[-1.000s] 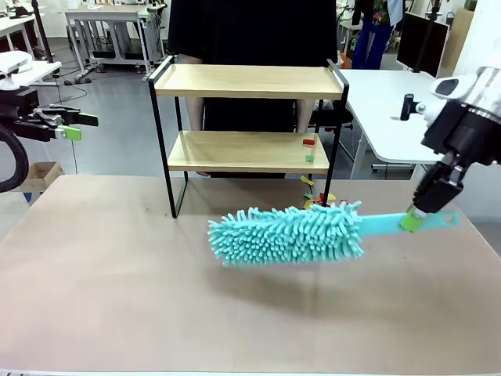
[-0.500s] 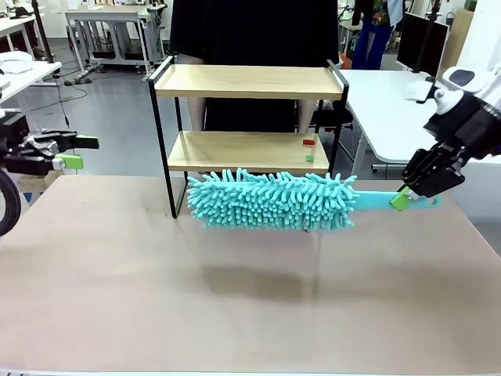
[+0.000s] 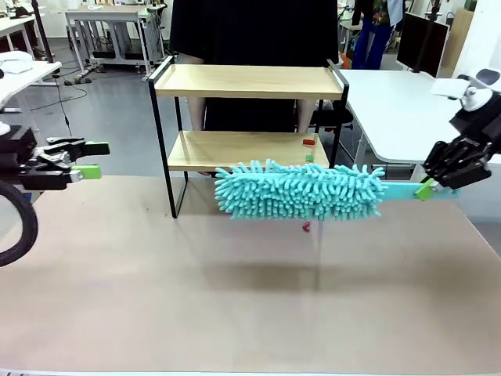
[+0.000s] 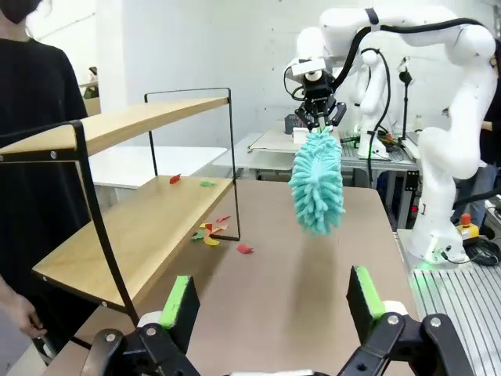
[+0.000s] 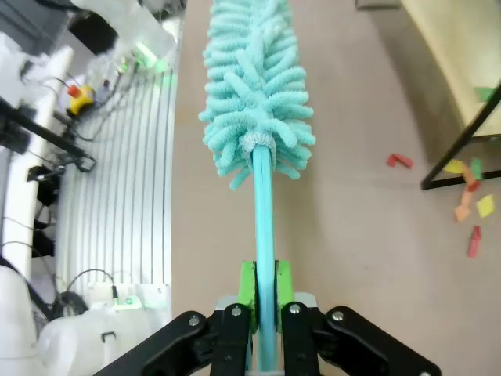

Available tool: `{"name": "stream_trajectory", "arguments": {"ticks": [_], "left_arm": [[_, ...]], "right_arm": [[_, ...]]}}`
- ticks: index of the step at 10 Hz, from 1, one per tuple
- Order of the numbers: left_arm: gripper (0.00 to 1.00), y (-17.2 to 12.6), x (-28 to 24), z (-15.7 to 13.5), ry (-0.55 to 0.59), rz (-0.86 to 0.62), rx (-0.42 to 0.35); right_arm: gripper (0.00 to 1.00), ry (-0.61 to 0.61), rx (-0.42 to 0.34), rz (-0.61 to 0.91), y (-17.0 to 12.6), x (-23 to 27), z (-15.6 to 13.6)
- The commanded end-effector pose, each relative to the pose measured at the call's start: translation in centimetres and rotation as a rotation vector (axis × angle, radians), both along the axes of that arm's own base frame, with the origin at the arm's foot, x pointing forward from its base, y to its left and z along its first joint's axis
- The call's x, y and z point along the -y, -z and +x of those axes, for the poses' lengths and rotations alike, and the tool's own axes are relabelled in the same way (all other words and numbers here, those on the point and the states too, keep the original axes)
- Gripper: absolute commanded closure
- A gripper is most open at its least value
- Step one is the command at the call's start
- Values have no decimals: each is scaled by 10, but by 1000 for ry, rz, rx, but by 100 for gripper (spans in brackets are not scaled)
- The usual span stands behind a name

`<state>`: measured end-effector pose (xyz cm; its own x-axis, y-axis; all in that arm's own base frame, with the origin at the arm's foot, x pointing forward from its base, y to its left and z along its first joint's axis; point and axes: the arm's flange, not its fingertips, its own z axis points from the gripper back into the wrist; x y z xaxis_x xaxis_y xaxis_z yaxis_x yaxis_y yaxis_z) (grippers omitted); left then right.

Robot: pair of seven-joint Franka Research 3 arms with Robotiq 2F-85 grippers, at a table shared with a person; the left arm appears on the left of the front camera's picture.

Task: Clean the shelf.
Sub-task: Hand the Duster back to the human.

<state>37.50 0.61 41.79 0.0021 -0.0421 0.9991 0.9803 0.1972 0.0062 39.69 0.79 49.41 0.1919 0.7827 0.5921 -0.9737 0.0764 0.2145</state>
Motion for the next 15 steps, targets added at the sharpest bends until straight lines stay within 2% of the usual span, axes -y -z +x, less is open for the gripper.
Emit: {"name": "stream_trajectory", "arguments": {"ticks": [1, 3, 4, 5, 8, 9, 13, 15], "left_arm": [[0, 20, 40, -29, 7, 8, -16], [0, 29, 54, -23, 30, 12, -83], [0, 28, 61, -18, 32, 22, -141], [0, 20, 41, 9, 43, 21, -53], [0, 20, 41, 9, 43, 21, -53], [0, 24, 46, 11, 44, 29, -79], [0, 33, 117, 25, 160, -34, -70], [0, 28, 148, 37, 180, -53, -74]], "right_arm": [[87, -62, 28, 106, -9, 22, 4], [87, -39, 55, 97, -12, 28, 5], [87, -25, 65, 109, -12, 26, 4], [87, -23, 39, 51, -9, 28, 0], [87, -23, 39, 51, -9, 28, 0], [87, -23, 39, 51, -9, 28, 0], [87, -23, 39, 51, -9, 28, 0], [87, -23, 39, 51, -9, 28, 0]]}}
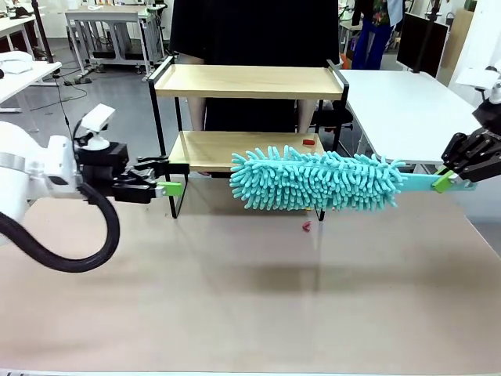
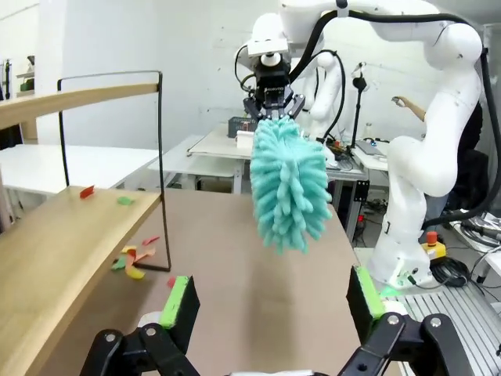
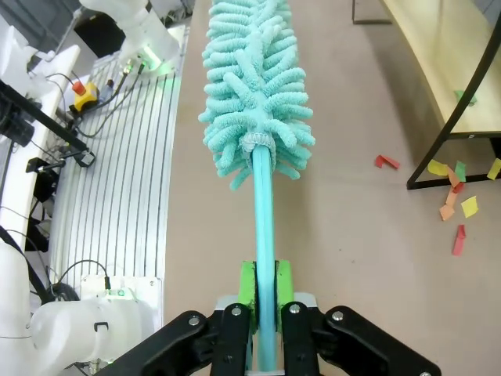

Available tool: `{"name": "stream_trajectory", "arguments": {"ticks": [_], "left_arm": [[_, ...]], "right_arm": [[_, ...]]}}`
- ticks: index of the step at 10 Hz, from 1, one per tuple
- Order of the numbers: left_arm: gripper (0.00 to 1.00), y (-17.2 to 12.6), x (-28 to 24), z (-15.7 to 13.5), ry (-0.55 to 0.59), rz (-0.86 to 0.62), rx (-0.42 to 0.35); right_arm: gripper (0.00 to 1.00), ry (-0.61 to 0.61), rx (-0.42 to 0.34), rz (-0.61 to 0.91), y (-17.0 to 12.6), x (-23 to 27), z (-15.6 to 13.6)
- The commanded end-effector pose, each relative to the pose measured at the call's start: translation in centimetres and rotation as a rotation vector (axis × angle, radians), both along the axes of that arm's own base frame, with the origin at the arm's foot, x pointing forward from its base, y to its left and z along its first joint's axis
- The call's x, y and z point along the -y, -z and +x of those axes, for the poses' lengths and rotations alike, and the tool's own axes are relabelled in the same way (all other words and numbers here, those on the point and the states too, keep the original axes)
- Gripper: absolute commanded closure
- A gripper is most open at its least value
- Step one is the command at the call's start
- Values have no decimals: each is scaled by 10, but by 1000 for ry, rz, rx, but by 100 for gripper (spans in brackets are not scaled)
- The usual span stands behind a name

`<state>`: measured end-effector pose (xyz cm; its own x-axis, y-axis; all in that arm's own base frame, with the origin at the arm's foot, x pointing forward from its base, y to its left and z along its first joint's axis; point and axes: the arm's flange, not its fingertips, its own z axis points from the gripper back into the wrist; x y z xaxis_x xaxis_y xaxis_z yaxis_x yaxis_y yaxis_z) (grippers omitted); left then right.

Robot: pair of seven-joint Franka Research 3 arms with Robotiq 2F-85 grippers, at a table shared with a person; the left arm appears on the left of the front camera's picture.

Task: Clean the shelf.
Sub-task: Hand the Duster back to the human.

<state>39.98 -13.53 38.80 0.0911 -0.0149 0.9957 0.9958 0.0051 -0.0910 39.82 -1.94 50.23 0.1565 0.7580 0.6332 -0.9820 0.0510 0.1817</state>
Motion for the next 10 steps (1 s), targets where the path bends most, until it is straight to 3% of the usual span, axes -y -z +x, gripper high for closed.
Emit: {"name": "stream_trajectory", "arguments": {"ticks": [1, 6, 10], "left_arm": [[0, -5, 19, 15, 4, -16, 16], [0, -6, 57, 16, 91, 9, -30], [0, 2, 88, 22, 61, 35, -44]], "right_arm": [[87, -6, 2, 6, -1, 1, -1], [87, -6, 2, 6, -1, 1, -1], [87, -6, 2, 6, -1, 1, -1]]}}
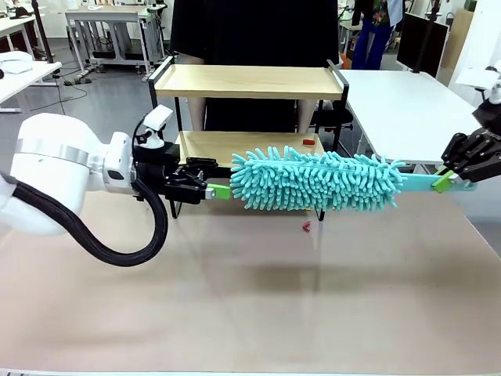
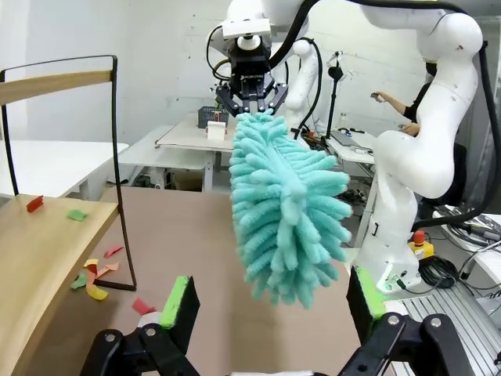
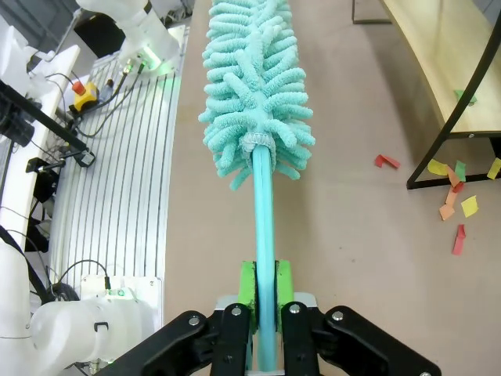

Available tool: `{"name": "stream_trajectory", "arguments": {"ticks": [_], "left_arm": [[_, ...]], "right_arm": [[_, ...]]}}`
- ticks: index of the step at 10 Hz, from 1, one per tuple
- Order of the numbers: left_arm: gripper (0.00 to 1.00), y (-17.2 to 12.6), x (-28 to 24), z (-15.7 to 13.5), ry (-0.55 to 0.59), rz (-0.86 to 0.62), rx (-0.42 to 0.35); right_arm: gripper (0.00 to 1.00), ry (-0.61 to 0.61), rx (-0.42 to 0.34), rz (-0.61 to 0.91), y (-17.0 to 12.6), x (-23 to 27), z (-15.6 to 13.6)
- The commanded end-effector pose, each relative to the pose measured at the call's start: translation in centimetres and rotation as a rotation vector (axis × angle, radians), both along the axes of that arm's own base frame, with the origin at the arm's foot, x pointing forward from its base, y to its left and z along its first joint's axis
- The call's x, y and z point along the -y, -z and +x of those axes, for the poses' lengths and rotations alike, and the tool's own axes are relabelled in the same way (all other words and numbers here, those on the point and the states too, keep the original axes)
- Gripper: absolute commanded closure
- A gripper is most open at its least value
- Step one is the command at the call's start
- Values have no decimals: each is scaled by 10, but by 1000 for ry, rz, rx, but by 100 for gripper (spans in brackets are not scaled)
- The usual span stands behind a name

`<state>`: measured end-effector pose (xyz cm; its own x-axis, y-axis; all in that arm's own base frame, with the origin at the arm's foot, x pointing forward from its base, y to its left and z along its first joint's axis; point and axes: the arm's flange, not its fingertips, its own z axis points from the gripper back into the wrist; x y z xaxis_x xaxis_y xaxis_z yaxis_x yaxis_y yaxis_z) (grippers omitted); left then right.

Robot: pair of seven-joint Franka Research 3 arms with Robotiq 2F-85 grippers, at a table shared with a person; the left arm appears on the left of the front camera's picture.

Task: Clean the shelf.
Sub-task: Hand the Duster back to the human.

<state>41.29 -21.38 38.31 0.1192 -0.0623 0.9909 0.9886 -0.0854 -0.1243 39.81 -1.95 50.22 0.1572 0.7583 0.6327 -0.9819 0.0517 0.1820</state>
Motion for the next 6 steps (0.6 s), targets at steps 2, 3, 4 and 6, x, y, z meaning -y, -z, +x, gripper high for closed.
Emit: {"name": "stream_trajectory", "arguments": {"ticks": [2, 3, 4, 6], "left_arm": [[0, 0, 20, 14, -47, -6, -17], [0, 1, 26, 14, -41, -5, -19], [0, 1, 31, 14, -36, -12, -17], [0, 0, 39, 12, -13, -32, -27]], "right_arm": [[87, -7, 3, 7, -1, 1, -1], [87, -7, 3, 7, -1, 1, -1], [87, -7, 3, 7, -1, 1, -1], [87, -7, 3, 7, -1, 1, -1]]}}
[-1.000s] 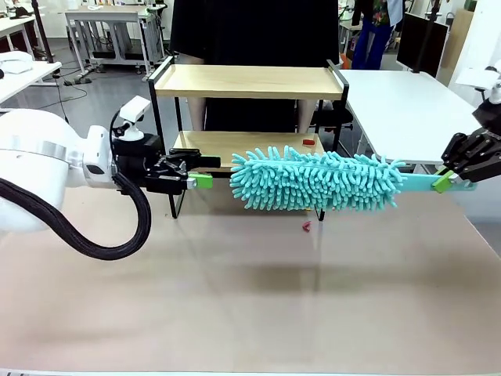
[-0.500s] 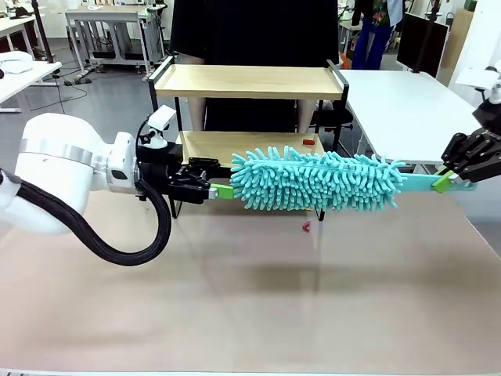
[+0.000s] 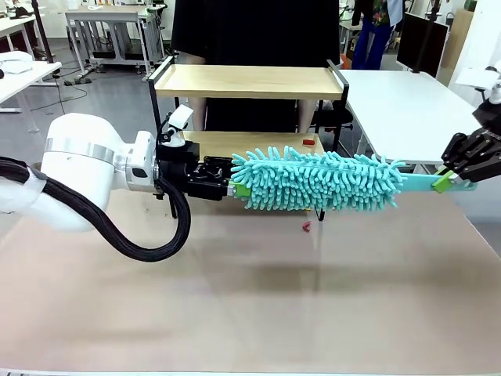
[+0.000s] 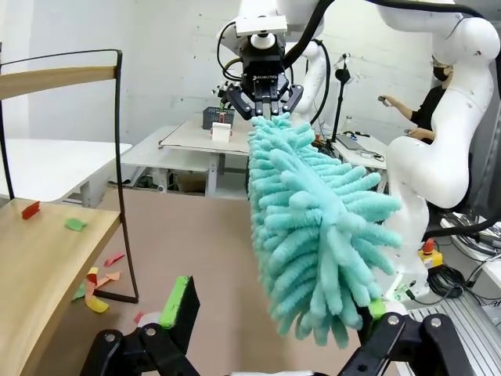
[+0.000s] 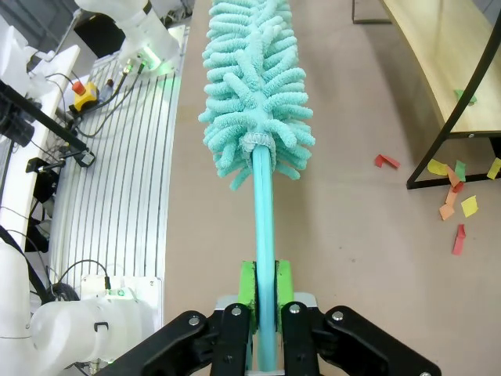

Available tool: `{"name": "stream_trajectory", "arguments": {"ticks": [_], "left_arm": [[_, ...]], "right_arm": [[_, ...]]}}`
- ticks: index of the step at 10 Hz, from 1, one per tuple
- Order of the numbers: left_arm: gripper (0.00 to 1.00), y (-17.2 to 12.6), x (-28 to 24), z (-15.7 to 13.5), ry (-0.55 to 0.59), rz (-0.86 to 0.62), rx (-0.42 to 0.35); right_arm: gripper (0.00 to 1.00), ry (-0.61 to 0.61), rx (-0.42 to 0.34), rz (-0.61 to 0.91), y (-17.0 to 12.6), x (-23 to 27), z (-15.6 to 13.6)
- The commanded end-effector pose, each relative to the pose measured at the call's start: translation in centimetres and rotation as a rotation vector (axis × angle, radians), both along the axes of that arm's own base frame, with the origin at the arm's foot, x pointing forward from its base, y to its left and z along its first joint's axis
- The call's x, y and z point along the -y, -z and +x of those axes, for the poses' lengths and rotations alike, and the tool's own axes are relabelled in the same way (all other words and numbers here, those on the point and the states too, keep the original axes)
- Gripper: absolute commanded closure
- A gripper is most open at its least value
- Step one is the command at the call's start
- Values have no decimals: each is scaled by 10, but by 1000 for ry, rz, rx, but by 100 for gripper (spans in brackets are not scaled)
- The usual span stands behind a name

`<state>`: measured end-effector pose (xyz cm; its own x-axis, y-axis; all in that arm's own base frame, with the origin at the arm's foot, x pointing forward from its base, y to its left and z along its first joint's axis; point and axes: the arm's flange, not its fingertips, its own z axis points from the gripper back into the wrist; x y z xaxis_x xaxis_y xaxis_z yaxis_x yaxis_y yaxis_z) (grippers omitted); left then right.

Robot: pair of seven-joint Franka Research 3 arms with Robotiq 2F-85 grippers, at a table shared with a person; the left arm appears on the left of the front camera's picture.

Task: Clean the shelf.
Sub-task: Hand the Duster back to the human.

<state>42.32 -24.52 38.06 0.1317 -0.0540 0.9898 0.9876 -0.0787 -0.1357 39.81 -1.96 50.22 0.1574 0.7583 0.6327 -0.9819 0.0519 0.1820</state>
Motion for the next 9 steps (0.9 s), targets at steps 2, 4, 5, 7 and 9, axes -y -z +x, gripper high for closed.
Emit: {"name": "stream_trajectory", "arguments": {"ticks": [2, 4, 5, 7, 9], "left_arm": [[0, 0, 20, -3, -8, -34, -14], [0, -1, 28, -6, -12, -58, 3], [0, 0, 31, -6, -16, -64, -1], [0, 1, 33, -5, -3, -64, -10], [7, 2, 34, -4, -10, -71, -13]], "right_arm": [[87, -7, 3, 7, -1, 1, -1], [87, -7, 3, 7, -1, 1, -1], [87, -7, 3, 7, -1, 1, -1], [87, -7, 3, 7, -1, 1, -1], [87, -7, 3, 7, -1, 1, -1]]}}
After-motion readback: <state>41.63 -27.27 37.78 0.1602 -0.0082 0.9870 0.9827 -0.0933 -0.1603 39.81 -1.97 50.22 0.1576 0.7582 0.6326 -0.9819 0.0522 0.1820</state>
